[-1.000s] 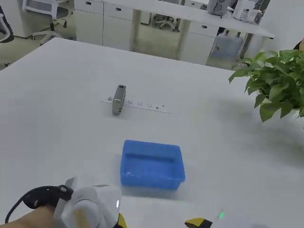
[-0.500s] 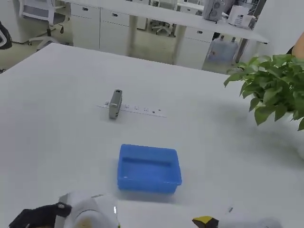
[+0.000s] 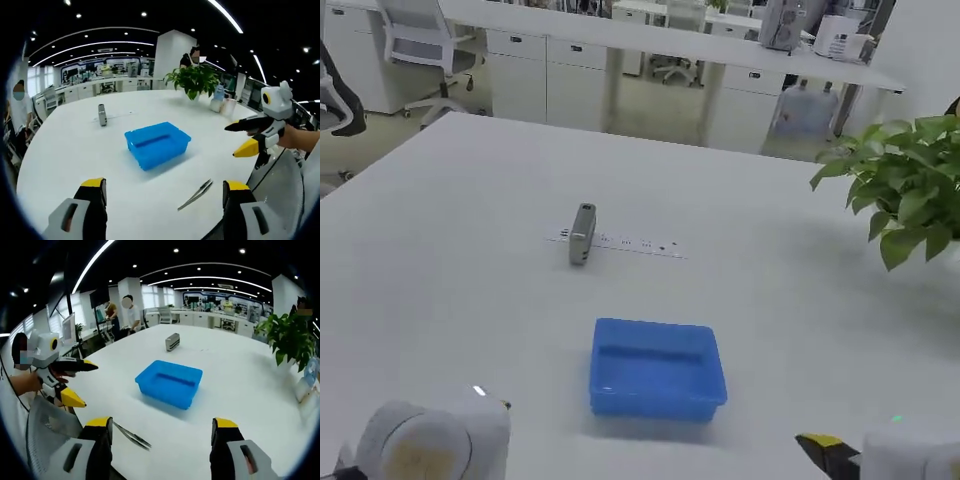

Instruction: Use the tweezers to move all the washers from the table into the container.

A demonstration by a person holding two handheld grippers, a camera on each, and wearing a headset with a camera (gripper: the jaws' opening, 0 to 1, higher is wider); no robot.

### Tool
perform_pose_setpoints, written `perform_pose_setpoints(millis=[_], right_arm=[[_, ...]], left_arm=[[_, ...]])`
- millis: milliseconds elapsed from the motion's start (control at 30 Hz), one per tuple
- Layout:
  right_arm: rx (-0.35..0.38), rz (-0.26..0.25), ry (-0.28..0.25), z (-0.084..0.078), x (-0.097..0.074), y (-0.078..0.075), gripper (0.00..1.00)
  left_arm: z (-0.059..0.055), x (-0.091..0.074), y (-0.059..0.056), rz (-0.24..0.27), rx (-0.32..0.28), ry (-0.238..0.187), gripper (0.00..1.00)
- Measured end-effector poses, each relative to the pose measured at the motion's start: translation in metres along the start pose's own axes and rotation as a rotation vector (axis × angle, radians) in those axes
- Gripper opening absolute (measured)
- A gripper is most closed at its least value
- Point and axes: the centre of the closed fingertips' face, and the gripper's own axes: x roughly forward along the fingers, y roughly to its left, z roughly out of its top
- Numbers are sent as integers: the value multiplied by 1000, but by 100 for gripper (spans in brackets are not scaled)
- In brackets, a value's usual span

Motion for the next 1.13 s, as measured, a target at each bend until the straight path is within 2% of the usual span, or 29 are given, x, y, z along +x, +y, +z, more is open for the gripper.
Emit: perform_pose_setpoints(millis=[67, 100, 200, 300, 400, 533, 900, 1033, 1133], right_arm=[[-18, -21, -14, 3, -2, -1, 86], [-34, -31, -12, 3, -2, -2, 87], [-50, -60, -3, 0, -2, -4, 91], [-14, -87, -5, -4, -2, -7, 99], [11, -93, 9, -9, -1, -7, 99], [32, -89, 26, -14, -2, -5, 99], [58, -79, 5, -8, -6, -6, 99], [50, -76, -3, -5, -6, -5, 99], [-2, -78, -16, 4, -1, -8, 99]], left_arm=[[1, -6, 7, 51, -30, 2, 99], [2, -9, 8, 58, -27, 1, 99], [7, -17, 16, 119, -30, -29, 99], [9, -21, 17, 141, -27, -28, 99], [8, -24, 18, 161, 0, -18, 99], [10, -24, 18, 150, 11, -21, 99], [10, -26, 20, 147, 29, -21, 99], [13, -26, 22, 149, 33, -26, 99], [18, -23, 25, 145, 31, -35, 99]])
